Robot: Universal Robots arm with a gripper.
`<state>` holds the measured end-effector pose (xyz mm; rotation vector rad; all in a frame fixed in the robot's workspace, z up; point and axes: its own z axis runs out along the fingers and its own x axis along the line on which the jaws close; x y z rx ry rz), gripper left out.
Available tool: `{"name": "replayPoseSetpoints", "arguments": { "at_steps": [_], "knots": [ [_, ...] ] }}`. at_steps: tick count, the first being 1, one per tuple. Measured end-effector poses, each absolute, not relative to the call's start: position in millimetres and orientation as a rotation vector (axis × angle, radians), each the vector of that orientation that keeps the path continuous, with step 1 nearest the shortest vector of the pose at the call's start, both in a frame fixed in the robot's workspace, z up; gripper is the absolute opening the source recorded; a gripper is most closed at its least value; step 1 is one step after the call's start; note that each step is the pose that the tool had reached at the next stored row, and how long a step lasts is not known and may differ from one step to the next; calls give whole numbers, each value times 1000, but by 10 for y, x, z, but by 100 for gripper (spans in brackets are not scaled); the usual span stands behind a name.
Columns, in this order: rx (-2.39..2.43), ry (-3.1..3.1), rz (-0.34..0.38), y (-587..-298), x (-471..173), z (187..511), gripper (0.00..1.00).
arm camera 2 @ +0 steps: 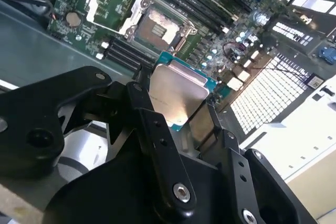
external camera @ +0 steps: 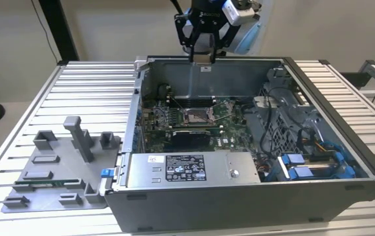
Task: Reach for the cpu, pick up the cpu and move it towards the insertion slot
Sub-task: 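Pick up the cpu and move it towards the insertion slot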
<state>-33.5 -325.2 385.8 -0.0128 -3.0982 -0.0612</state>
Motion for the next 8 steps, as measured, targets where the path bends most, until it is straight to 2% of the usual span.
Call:
{"name": "replayPoseSetpoints", "arguments": {
  "at_steps": [8],
  "knots": [
    [-14,-3094,-62,-3252,-348,3857,0]
  ]
}}
